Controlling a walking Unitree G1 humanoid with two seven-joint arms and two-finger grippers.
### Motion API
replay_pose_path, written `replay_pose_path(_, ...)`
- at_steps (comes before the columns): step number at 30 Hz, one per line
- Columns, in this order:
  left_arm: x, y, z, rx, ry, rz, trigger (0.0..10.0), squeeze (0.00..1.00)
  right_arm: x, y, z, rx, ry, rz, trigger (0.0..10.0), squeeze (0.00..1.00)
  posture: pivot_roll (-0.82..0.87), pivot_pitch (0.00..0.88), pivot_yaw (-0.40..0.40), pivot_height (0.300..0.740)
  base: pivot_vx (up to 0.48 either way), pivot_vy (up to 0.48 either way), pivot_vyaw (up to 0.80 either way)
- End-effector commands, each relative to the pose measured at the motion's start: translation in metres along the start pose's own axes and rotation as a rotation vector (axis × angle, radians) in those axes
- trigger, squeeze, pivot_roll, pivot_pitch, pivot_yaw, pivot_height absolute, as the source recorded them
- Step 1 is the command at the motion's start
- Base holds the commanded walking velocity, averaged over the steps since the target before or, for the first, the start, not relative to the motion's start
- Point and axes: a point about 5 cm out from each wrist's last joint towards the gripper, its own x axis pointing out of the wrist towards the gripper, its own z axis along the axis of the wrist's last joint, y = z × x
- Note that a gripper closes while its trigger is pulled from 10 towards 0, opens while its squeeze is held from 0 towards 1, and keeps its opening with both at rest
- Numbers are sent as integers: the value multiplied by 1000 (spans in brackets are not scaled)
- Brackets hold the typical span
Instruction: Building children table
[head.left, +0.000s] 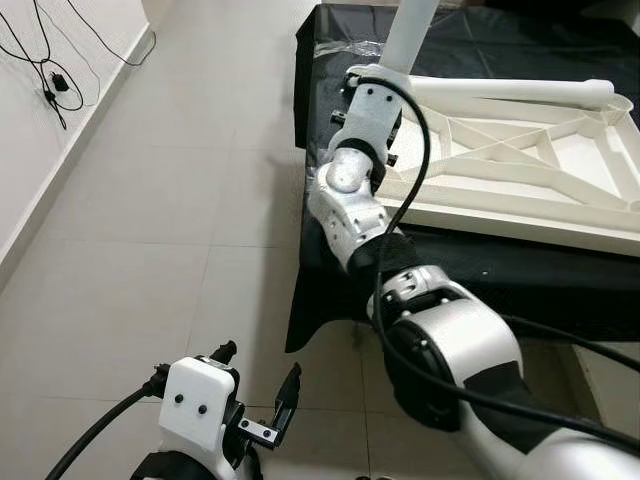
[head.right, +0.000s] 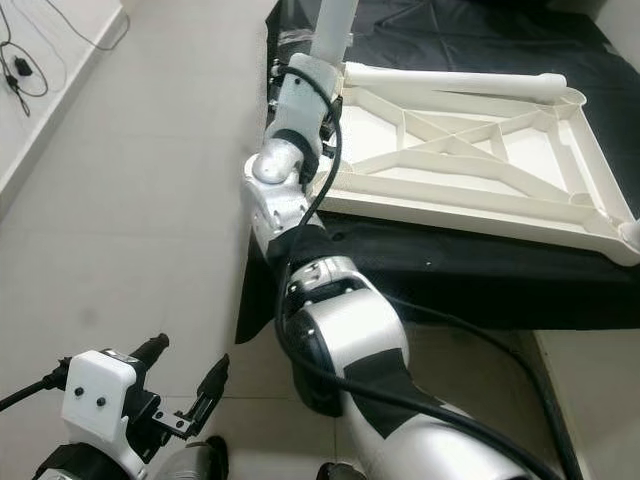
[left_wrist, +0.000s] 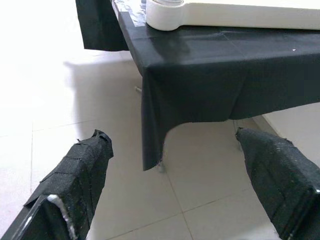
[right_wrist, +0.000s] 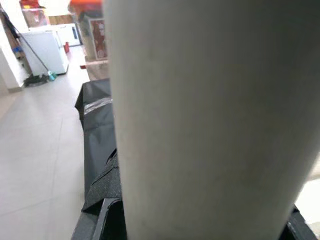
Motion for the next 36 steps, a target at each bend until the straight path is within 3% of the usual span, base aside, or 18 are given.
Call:
replay_pose_path(1,-2,0,-4,1,27,-1,10000,0,-10,-14,-47,-101,181,-58,10000,0,149,292,-83,740,0,0,0)
replay_pose_path(7,0,0,-4,0,22,1,10000,0,-24,-8,-55,-153,180,-82,10000,0,141,298,-84,740,0,0,0)
replay_pose_path(21,1,0,-4,-2,21,5,10000,0,-35,-10,-65,-215,259,-230,10000,0,144,302,-86,740,0,0,0)
replay_pose_path(25,1,0,-4,-1,20,6,10000,0,-37,-2,-58,-170,254,-182,10000,0,143,301,-88,740,0,0,0)
replay_pose_path(29,1,0,-5,2,20,4,10000,0,-37,-3,-59,-181,285,-204,10000,0,136,301,-90,740,0,0,0)
replay_pose_path(32,2,0,-5,1,18,3,10000,0,-37,-6,-63,-142,325,-221,10000,0,138,298,-92,740,0,0,0)
replay_pose_path(33,3,-1,-5,1,16,2,10000,0,-35,-6,-64,-72,358,-184,10000,0,141,299,-94,740,0,0,0)
replay_pose_path(36,3,-1,-4,3,15,2,10000,0,-30,-5,-61,-27,347,-145,10000,0,141,299,-94,740,0,0,0)
